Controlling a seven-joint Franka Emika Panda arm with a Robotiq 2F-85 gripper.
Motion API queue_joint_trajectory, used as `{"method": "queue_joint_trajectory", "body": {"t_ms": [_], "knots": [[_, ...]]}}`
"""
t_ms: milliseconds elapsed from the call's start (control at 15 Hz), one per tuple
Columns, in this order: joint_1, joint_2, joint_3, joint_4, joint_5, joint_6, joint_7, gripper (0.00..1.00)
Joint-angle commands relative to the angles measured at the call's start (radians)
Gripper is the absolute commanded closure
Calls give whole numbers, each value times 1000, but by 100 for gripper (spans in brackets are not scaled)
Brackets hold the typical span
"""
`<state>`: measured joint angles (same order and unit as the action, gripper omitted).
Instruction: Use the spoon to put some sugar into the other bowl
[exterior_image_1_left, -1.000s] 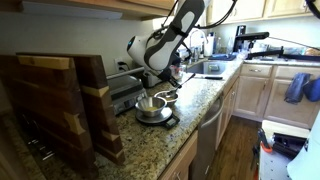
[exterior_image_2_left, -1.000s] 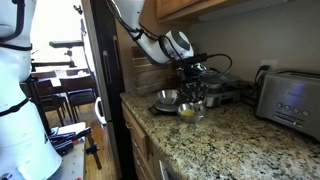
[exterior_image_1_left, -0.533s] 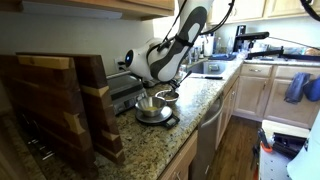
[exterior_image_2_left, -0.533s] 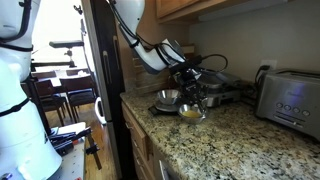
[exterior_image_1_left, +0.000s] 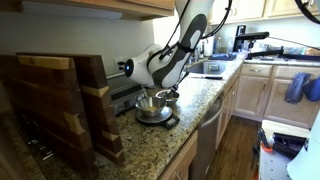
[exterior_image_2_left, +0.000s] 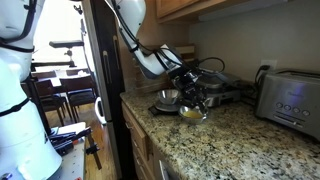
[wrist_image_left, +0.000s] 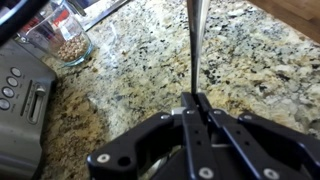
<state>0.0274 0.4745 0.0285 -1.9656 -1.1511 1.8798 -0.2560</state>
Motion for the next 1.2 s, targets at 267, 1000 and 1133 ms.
{"method": "queue_joint_trajectory", "body": {"t_ms": [267, 1000, 1133], "knots": [[4, 2, 11, -27, -53, 6, 32, 97], [-19, -4, 34, -33, 22, 73, 5, 97], [-22, -8, 35, -39, 48, 92, -13, 97]]}}
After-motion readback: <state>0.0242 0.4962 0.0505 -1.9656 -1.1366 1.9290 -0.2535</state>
